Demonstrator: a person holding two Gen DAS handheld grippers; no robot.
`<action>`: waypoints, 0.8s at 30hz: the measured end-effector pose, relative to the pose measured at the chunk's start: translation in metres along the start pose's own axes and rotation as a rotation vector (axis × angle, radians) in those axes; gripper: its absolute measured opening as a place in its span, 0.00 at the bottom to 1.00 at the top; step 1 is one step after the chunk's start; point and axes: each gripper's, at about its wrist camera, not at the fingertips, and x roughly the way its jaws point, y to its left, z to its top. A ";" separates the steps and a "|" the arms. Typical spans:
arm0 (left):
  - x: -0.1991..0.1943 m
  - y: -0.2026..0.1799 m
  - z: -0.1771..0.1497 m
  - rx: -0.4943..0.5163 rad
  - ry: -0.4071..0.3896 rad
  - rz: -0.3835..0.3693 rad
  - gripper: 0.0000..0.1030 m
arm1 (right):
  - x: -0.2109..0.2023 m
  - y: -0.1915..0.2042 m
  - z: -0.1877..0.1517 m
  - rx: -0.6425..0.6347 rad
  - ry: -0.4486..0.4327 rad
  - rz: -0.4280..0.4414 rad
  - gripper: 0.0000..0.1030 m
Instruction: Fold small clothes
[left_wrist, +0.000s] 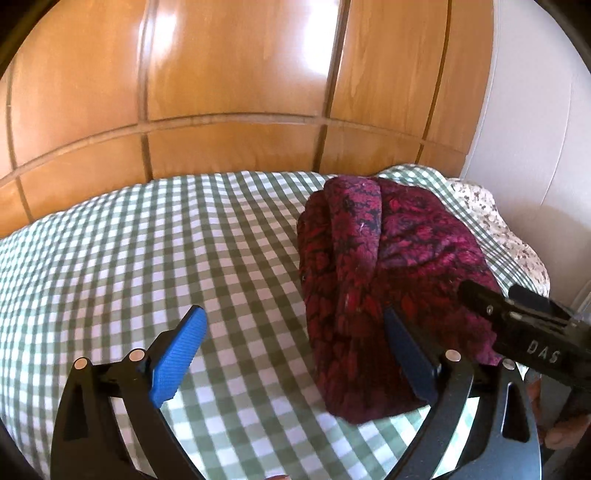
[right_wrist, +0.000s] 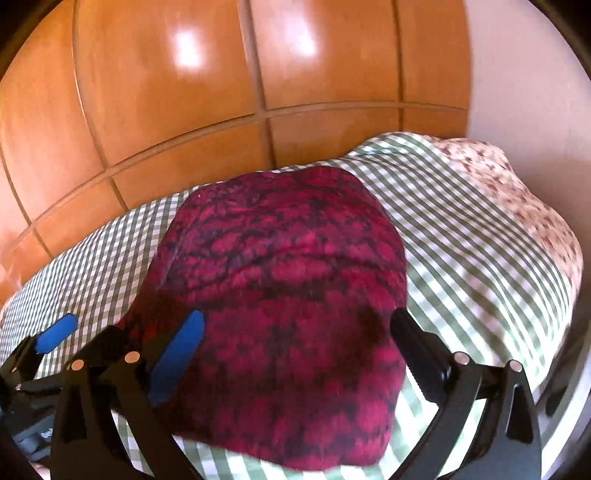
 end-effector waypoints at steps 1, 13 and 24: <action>-0.005 0.001 -0.001 -0.001 -0.008 0.006 0.92 | -0.003 0.001 -0.004 0.003 -0.004 -0.007 0.98; -0.051 0.008 -0.030 -0.001 -0.049 0.060 0.92 | -0.033 0.016 -0.045 0.000 -0.004 -0.022 0.98; -0.085 0.015 -0.056 -0.011 -0.056 0.088 0.96 | -0.065 0.033 -0.079 -0.011 -0.042 -0.073 0.98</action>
